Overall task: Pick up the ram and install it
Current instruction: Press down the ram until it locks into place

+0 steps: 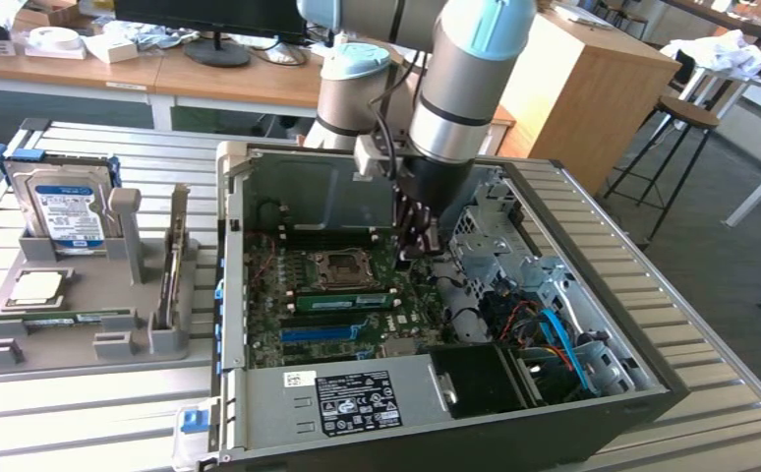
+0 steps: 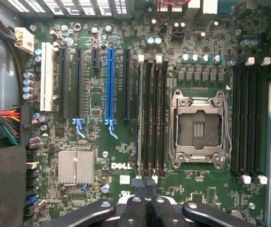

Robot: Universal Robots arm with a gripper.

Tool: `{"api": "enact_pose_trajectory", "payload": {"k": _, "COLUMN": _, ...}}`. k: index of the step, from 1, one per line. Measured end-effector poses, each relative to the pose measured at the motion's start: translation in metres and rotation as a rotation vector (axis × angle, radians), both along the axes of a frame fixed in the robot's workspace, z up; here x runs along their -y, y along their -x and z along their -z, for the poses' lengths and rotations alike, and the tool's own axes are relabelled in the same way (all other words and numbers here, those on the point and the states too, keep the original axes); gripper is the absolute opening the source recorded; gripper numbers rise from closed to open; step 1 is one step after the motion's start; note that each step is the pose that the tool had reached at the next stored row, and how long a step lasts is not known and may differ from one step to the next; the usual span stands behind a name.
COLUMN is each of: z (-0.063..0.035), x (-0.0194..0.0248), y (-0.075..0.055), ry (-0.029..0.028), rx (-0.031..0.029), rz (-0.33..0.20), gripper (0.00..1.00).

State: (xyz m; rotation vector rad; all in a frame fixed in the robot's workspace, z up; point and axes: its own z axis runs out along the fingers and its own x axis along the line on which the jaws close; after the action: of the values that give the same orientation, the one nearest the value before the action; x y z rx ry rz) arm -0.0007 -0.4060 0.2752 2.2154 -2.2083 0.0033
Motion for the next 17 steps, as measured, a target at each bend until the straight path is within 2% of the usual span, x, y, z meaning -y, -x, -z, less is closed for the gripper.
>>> {"api": "enact_pose_trajectory", "payload": {"k": 17, "z": 0.0188, "x": 0.0000, "y": 0.000, "ry": 0.0000, "rx": 0.0000, "rz": 0.000, "gripper": 0.10}}
